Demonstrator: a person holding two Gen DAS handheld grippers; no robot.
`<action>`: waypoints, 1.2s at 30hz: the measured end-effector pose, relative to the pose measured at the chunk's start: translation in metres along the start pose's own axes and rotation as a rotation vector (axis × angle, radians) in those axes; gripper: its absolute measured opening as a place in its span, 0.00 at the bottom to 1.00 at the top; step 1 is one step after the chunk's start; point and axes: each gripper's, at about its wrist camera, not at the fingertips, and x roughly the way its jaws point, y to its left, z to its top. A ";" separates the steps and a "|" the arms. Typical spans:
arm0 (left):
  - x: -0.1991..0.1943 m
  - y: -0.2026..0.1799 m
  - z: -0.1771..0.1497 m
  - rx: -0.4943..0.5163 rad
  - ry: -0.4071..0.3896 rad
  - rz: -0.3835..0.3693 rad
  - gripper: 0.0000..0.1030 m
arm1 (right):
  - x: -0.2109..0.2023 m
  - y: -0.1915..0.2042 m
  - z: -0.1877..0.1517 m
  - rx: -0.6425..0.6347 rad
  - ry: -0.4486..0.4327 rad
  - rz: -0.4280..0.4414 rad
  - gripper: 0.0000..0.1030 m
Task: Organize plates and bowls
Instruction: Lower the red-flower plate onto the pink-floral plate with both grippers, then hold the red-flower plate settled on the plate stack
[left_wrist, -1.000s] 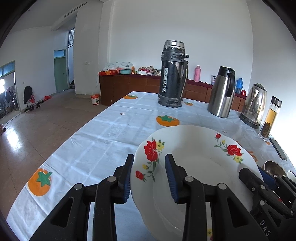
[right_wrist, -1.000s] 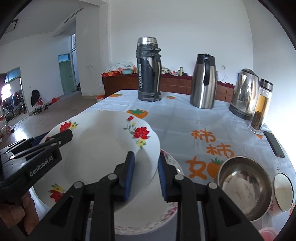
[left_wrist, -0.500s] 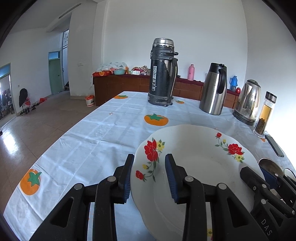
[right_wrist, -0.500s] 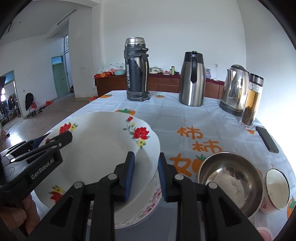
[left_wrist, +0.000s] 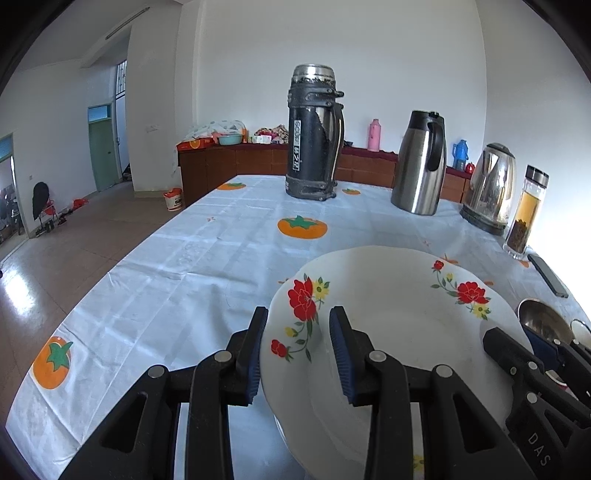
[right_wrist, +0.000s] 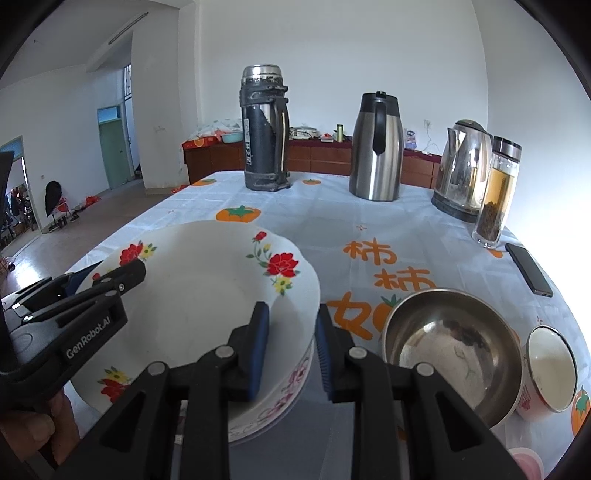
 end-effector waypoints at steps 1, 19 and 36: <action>0.002 -0.001 -0.001 0.003 0.005 0.000 0.35 | 0.001 0.000 -0.001 -0.001 0.005 -0.003 0.24; 0.015 -0.003 -0.007 0.021 0.066 -0.029 0.35 | 0.017 -0.002 -0.007 -0.018 0.063 -0.029 0.25; 0.019 0.000 -0.012 0.031 0.101 -0.013 0.35 | 0.025 0.006 -0.011 -0.056 0.099 -0.032 0.26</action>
